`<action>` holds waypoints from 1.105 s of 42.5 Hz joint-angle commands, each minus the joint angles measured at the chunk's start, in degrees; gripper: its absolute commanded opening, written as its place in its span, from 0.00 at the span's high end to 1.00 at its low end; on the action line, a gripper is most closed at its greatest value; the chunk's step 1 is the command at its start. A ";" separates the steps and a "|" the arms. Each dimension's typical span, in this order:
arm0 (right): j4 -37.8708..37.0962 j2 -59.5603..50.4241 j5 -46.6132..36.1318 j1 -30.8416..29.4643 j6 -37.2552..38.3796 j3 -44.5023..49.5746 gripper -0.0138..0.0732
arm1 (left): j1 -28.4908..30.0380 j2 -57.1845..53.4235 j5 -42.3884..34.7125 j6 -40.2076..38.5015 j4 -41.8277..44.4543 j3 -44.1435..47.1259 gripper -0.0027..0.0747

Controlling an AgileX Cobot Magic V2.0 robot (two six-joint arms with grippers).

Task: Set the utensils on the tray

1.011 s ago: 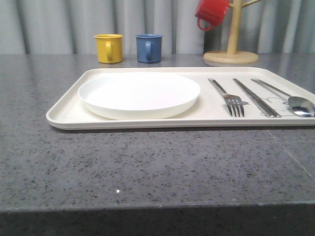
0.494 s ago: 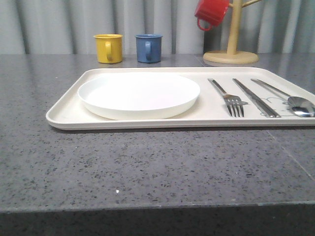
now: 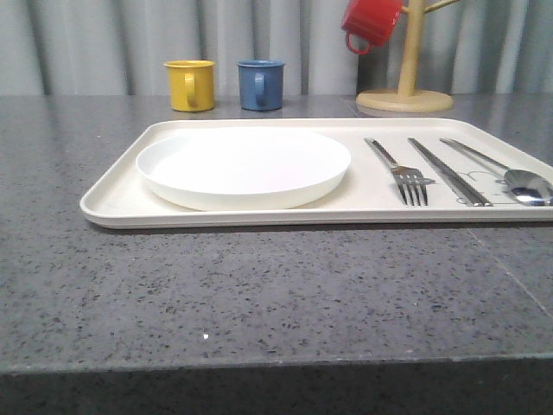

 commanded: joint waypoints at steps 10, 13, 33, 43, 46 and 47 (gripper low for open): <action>0.27 0.43 -3.22 -0.02 -0.42 -1.24 0.92 | -1.26 -1.23 -4.81 -0.57 -0.44 0.62 0.99; 0.27 0.43 -3.22 -0.02 -0.42 -1.24 0.92 | -1.26 -1.23 -4.81 -0.57 -0.44 0.62 0.99; 0.27 0.43 -3.22 -0.02 -0.42 -1.24 0.92 | -1.26 -1.23 -4.81 -0.57 -0.44 0.62 0.99; 0.27 0.43 -3.22 -0.02 -0.42 -1.24 0.92 | -1.26 -1.23 -4.81 -0.57 -0.44 0.62 0.99; -0.24 -0.71 -4.17 -0.62 -0.42 -0.38 0.92 | -1.26 -1.23 -4.81 -0.57 -0.44 0.62 0.99; -0.48 -1.57 -4.84 -1.13 -0.42 0.22 0.92 | -1.26 -1.23 -4.81 -0.57 -0.44 0.62 0.99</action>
